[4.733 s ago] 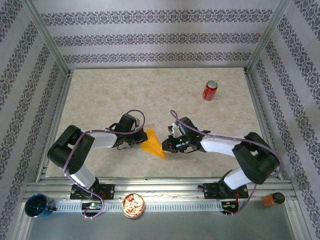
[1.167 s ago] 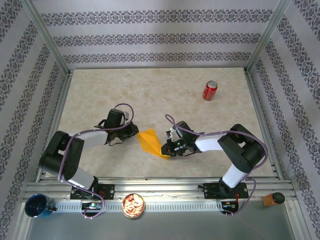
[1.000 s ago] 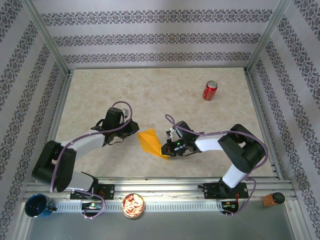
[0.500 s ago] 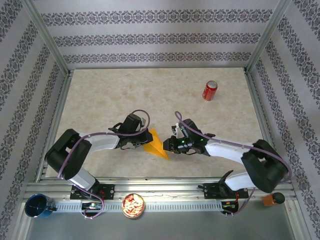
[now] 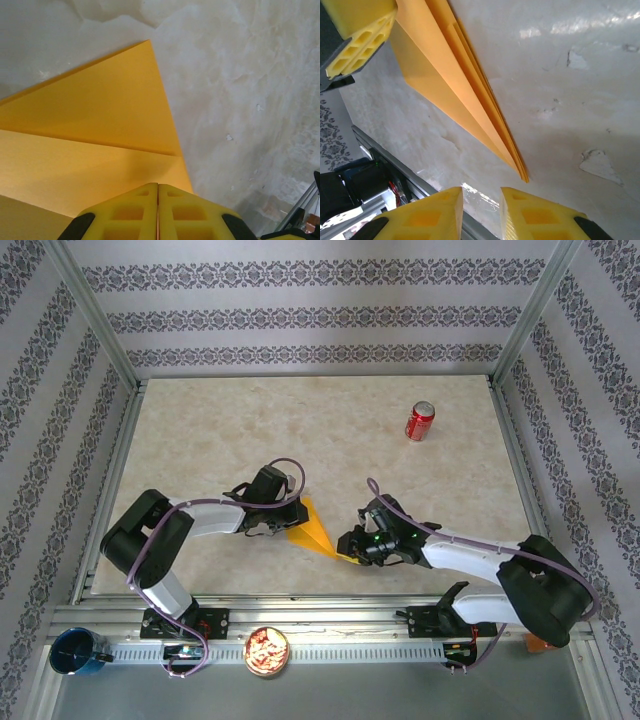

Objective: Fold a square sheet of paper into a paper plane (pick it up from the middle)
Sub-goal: Fourth fold the wing at the center of the table.

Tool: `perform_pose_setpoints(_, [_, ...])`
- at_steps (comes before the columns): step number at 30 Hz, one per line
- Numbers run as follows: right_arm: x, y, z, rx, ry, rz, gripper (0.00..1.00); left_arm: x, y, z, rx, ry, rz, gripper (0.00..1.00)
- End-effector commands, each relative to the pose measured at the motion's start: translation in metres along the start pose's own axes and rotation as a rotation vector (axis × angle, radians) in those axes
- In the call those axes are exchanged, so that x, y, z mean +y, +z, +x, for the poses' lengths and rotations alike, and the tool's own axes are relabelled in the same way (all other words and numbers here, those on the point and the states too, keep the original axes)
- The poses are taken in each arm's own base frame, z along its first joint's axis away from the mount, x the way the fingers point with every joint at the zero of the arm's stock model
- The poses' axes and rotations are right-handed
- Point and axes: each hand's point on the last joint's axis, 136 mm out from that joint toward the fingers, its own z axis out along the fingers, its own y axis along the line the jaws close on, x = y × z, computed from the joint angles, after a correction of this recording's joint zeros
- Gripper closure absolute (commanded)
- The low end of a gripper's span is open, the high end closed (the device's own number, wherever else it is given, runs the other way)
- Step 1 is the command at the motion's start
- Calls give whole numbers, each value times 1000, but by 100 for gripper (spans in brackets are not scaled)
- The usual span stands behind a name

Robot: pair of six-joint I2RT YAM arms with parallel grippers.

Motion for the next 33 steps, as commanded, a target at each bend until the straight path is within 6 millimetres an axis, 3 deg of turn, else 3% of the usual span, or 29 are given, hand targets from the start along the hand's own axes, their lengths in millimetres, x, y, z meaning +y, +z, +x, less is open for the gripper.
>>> perform_pose_setpoints(1, [3, 6, 6, 38, 5, 2, 72, -1, 1, -13, -30, 26, -1, 92])
perform_pose_setpoints(6, [-2, 15, 7, 54, 21, 36, 71, 12, 2, -15, -40, 15, -58, 92])
perform_pose_setpoints(11, [-15, 14, 2, 3, 63, 64, 71, 38, 9, -1, -21, -24, -113, 93])
perform_pose_setpoints(15, [-17, 13, 2, 5, 81, 61, 71, 47, 13, 7, -6, -47, -116, 93])
perform_pose_setpoints(33, [-25, 11, -6, -41, 180, 67, 72, 56, 9, 14, -12, -139, -105, 95])
